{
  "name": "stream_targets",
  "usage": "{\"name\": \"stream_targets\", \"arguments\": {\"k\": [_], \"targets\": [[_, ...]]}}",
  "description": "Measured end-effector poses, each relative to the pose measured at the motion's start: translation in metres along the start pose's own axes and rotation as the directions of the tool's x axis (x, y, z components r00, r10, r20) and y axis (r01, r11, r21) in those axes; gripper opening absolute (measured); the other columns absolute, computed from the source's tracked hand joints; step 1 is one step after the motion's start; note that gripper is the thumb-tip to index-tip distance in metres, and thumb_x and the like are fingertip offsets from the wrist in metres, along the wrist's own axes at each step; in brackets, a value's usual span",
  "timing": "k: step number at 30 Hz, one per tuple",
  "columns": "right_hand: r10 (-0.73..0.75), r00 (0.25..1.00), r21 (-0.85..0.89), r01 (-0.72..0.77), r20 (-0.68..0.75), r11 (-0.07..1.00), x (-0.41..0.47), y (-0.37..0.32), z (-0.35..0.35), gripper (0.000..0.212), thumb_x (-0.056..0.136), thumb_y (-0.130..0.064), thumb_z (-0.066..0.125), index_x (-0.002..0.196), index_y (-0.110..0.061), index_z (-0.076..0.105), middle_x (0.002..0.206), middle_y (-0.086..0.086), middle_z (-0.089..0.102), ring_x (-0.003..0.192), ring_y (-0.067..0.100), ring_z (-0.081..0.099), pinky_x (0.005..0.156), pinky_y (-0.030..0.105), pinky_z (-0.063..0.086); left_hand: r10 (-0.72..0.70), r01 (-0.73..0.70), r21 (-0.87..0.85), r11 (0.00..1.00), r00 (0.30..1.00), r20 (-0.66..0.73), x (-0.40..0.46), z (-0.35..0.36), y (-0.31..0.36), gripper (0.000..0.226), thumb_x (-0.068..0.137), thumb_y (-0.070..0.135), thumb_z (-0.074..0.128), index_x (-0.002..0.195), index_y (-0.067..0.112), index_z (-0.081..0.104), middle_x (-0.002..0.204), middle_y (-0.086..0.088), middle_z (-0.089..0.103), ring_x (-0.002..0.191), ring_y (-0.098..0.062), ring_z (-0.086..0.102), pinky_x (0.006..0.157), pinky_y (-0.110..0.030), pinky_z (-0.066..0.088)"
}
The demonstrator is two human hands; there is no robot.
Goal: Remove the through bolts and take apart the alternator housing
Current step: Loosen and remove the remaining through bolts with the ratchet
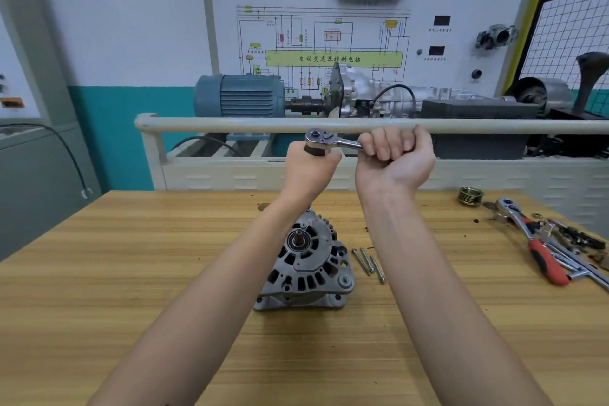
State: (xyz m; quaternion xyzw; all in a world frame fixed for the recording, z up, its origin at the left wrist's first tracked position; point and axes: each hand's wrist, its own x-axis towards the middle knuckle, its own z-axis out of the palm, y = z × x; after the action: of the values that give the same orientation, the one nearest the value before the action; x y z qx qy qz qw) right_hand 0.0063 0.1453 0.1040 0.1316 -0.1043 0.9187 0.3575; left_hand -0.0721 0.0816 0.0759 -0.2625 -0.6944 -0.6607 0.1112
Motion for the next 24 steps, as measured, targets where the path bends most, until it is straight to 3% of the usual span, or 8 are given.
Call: {"name": "stream_targets", "arguments": {"k": [3, 6, 8, 12, 15, 18, 21, 24], "targets": [[0.182, 0.983, 0.019, -0.182, 0.000, 0.983, 0.020, -0.008, 0.006, 0.057, 0.100, -0.018, 0.034, 0.043, -0.018, 0.031, 0.038, -0.006, 0.022, 0.030, 0.009, 0.019, 0.032, 0.019, 0.018, 0.010, -0.019, 0.061, 0.998, 0.989, 0.147, 0.001, -0.009, 0.000, 0.033, 0.075, -0.002, 0.065, 0.051, 0.008, 0.044, 0.049, -0.003, 0.040, 0.045, -0.013, 0.033, 0.049, -0.023, 0.032], [0.425, 0.904, -0.051, -0.423, 0.041, 0.905, 0.043, -0.012, 0.014, 0.057, 0.099, -0.016, 0.034, 0.042, -0.017, 0.030, 0.035, -0.006, 0.022, 0.026, 0.008, 0.019, 0.031, 0.019, 0.014, 0.050, -0.059, 0.009, 0.998, 0.916, 0.399, 0.002, -0.024, 0.000, 0.036, 0.078, 0.000, 0.069, 0.050, 0.008, 0.046, 0.046, -0.005, 0.042, 0.042, -0.014, 0.035, 0.047, -0.020, 0.032], [0.508, 0.859, -0.093, -0.502, 0.057, 0.860, 0.052, -0.011, 0.018, 0.055, 0.098, -0.016, 0.035, 0.043, -0.017, 0.030, 0.034, -0.006, 0.023, 0.025, 0.008, 0.020, 0.030, 0.019, 0.014, 0.050, -0.047, -0.019, 0.999, 0.884, 0.465, 0.003, -0.026, 0.000, 0.041, 0.080, 0.000, 0.068, 0.049, 0.010, 0.044, 0.043, -0.001, 0.038, 0.041, -0.013, 0.033, 0.044, -0.017, 0.030], [0.456, 0.889, -0.053, -0.454, 0.038, 0.889, 0.048, -0.008, 0.018, 0.058, 0.100, -0.018, 0.036, 0.042, -0.017, 0.031, 0.034, -0.007, 0.023, 0.025, 0.007, 0.020, 0.029, 0.019, 0.014, 0.035, -0.010, -0.072, 0.997, 0.932, 0.361, 0.003, -0.020, -0.004, 0.051, 0.079, -0.009, 0.060, 0.043, 0.020, 0.038, 0.045, 0.001, 0.031, 0.044, -0.015, 0.027, 0.049, -0.024, 0.025], [0.245, 0.970, 0.000, -0.245, 0.005, 0.970, 0.026, -0.002, 0.008, 0.057, 0.100, -0.019, 0.036, 0.043, -0.019, 0.031, 0.037, -0.007, 0.022, 0.029, 0.008, 0.019, 0.031, 0.020, 0.017, 0.006, 0.007, -0.084, 0.996, 0.988, 0.157, 0.002, -0.013, -0.007, 0.043, 0.076, -0.009, 0.057, 0.047, 0.016, 0.037, 0.046, 0.000, 0.033, 0.045, -0.015, 0.027, 0.050, -0.026, 0.025], [0.035, 0.999, -0.013, -0.035, 0.007, 0.999, 0.002, 0.005, 0.000, 0.057, 0.100, -0.017, 0.033, 0.043, -0.019, 0.033, 0.041, -0.005, 0.022, 0.035, 0.011, 0.020, 0.037, 0.022, 0.024, -0.058, 0.052, -0.127, 0.991, 0.997, -0.046, 0.002, -0.003, -0.005, 0.040, 0.074, -0.006, 0.056, 0.050, 0.016, 0.034, 0.040, 0.011, 0.031, 0.041, -0.008, 0.025, 0.043, -0.021, 0.024], [0.065, 0.997, -0.004, -0.065, 0.031, 0.998, 0.006, 0.001, 0.001, 0.057, 0.100, -0.018, 0.033, 0.044, -0.019, 0.032, 0.040, -0.006, 0.022, 0.034, 0.010, 0.019, 0.035, 0.021, 0.022, -0.022, 0.022, -0.068, 0.997, 1.000, 0.006, 0.000, -0.004, -0.004, 0.035, 0.074, -0.005, 0.059, 0.052, 0.013, 0.038, 0.043, 0.008, 0.033, 0.043, -0.010, 0.026, 0.043, -0.020, 0.026], [0.301, 0.953, -0.011, -0.301, 0.039, 0.954, 0.030, -0.009, 0.009, 0.059, 0.100, -0.019, 0.034, 0.042, -0.018, 0.031, 0.037, -0.006, 0.022, 0.029, 0.008, 0.019, 0.032, 0.019, 0.016, 0.041, -0.049, 0.025, 0.999, 0.971, 0.234, 0.001, -0.018, -0.002, 0.032, 0.074, -0.001, 0.070, 0.055, 0.008, 0.045, 0.048, 0.000, 0.038, 0.046, -0.013, 0.033, 0.048, -0.023, 0.030]]}}
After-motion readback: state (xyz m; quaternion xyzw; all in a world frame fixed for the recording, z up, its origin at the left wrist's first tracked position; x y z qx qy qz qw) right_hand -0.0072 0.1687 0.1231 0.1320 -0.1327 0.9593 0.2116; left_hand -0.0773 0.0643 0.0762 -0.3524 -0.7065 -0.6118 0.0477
